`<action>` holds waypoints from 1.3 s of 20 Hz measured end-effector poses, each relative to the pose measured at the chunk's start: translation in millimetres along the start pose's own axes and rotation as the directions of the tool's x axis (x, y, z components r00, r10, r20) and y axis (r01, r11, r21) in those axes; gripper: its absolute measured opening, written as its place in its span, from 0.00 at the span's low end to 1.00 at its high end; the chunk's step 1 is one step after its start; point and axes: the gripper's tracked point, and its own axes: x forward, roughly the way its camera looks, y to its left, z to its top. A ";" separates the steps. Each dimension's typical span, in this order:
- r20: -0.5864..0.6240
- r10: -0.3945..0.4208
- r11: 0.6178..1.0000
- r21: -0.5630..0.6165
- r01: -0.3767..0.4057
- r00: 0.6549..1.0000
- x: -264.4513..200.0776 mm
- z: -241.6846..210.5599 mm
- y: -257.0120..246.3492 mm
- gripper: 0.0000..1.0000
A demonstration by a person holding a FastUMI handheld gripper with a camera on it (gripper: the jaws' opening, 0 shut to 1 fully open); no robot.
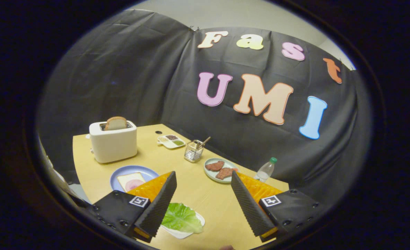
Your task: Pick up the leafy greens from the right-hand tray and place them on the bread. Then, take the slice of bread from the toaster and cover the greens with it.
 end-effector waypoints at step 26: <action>-0.407 0.274 0.957 0.024 -0.289 0.871 57.3 -169.9 59.1 1.00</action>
